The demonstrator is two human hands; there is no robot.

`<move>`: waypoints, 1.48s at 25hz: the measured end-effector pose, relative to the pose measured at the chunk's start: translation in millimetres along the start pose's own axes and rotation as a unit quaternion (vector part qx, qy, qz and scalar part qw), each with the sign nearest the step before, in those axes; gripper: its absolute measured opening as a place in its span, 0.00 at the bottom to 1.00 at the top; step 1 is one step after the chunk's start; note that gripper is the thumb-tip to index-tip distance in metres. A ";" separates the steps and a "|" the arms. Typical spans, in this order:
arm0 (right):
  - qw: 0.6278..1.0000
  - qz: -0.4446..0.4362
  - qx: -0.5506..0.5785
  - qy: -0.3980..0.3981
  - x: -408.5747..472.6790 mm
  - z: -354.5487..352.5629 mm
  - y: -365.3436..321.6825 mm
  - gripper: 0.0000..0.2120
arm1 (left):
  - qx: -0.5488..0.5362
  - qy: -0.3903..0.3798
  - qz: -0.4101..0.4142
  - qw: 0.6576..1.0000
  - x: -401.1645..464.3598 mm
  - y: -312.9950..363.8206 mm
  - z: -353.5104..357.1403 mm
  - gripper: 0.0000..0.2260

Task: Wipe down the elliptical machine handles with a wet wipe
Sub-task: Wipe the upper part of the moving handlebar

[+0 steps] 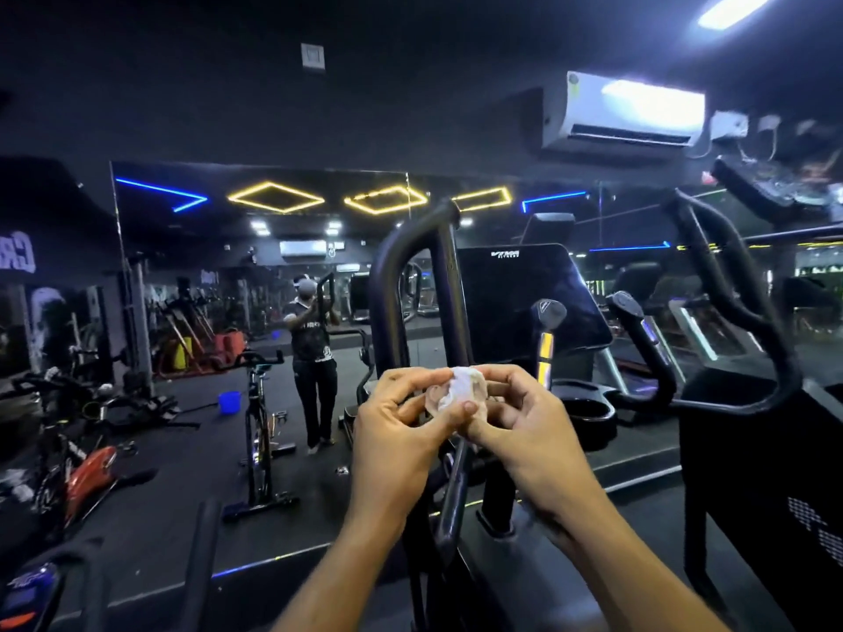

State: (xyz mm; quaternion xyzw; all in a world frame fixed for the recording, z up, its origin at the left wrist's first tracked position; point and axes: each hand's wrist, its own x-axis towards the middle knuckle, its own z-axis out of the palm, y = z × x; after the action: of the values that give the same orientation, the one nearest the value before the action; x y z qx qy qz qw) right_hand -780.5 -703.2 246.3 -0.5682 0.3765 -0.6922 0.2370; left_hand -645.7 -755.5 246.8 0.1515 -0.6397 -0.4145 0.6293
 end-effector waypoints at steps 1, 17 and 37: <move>1.000 0.002 0.013 0.007 3.1 1.6 -1.0 0.15 | -0.010 0.002 0.005 1.000 5.1 -1.1 1.4 0.15; 0.982 -0.112 -0.064 0.139 171.6 -51.8 -24.2 0.03 | 0.572 0.029 0.132 0.809 199.3 33.5 22.3 0.34; 0.956 -0.292 -0.032 0.006 291.9 -14.5 24.6 0.17 | 0.681 0.065 0.099 0.722 254.7 25.9 38.8 0.17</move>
State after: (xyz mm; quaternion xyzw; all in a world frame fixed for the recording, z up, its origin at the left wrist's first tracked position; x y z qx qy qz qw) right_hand -867.6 -935.1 403.3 -0.6565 0.2172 -0.7224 0.0042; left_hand -714.6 -908.7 443.8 0.5020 -0.7183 0.2087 0.4341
